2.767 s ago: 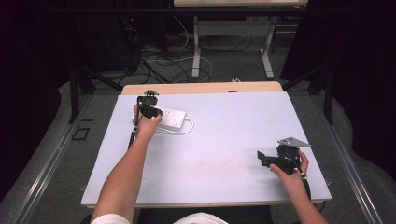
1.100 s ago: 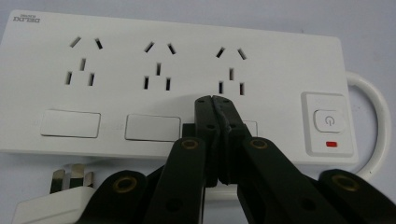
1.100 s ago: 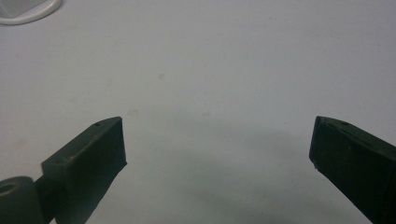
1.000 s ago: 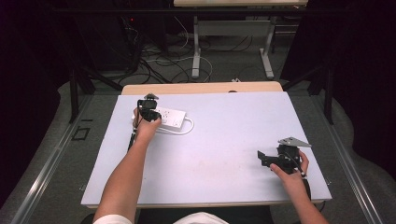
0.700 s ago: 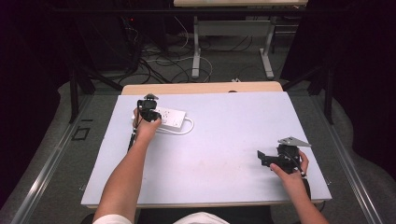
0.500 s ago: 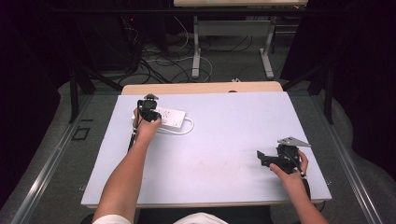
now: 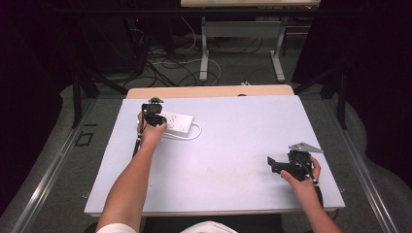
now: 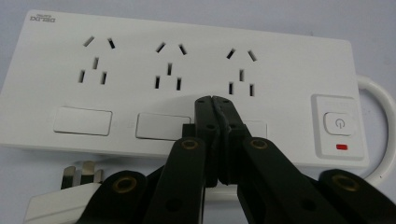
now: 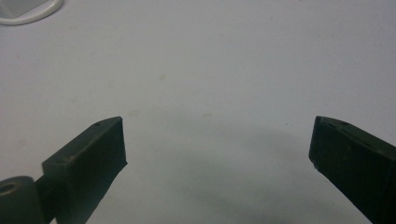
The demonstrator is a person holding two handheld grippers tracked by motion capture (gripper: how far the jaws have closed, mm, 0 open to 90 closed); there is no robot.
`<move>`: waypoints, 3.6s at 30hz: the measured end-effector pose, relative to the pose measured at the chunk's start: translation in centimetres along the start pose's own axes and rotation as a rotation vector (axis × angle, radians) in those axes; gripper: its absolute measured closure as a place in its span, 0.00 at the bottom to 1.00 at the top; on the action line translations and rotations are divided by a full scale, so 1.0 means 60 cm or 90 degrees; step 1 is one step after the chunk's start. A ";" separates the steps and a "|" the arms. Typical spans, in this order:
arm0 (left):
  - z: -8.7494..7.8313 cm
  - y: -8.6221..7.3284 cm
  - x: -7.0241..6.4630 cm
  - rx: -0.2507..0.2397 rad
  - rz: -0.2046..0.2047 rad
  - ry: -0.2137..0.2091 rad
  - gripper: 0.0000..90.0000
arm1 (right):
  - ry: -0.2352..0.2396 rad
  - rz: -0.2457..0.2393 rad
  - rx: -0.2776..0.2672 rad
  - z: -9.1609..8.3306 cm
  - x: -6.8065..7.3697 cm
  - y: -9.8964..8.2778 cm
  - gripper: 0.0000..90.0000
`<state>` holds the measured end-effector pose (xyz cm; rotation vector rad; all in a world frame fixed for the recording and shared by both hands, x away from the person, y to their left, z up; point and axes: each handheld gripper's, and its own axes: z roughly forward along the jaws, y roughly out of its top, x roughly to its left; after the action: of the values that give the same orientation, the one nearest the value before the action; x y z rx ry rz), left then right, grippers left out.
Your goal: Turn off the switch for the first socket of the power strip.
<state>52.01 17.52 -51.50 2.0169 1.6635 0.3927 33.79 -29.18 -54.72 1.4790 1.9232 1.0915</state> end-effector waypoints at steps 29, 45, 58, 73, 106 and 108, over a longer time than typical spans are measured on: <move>-0.034 -0.001 -0.021 -0.047 0.027 -0.056 0.89 | -0.004 0.004 -0.002 -0.003 -0.001 0.001 0.04; -0.062 -0.011 -0.040 -0.074 0.047 -0.096 0.73 | -0.007 0.005 -0.006 -0.004 -0.001 0.001 0.05; -0.085 -0.022 -0.063 -0.088 0.078 -0.115 0.61 | -0.007 0.001 -0.008 -0.006 -0.002 0.002 0.05; -0.116 -0.043 -0.091 -0.106 0.135 -0.134 0.53 | -0.006 0.007 -0.009 -0.006 0.001 0.002 0.05; -0.163 -0.147 -0.043 -0.179 0.100 -0.169 0.09 | -0.008 0.006 -0.010 -0.007 0.002 0.002 0.05; -0.165 -0.153 -0.041 -0.178 0.103 -0.178 0.02 | -0.008 0.006 -0.010 -0.008 0.002 0.002 0.05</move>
<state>38.78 18.23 -47.98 1.9019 1.2110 0.3572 33.47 -29.16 -54.36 1.4839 1.8964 1.0965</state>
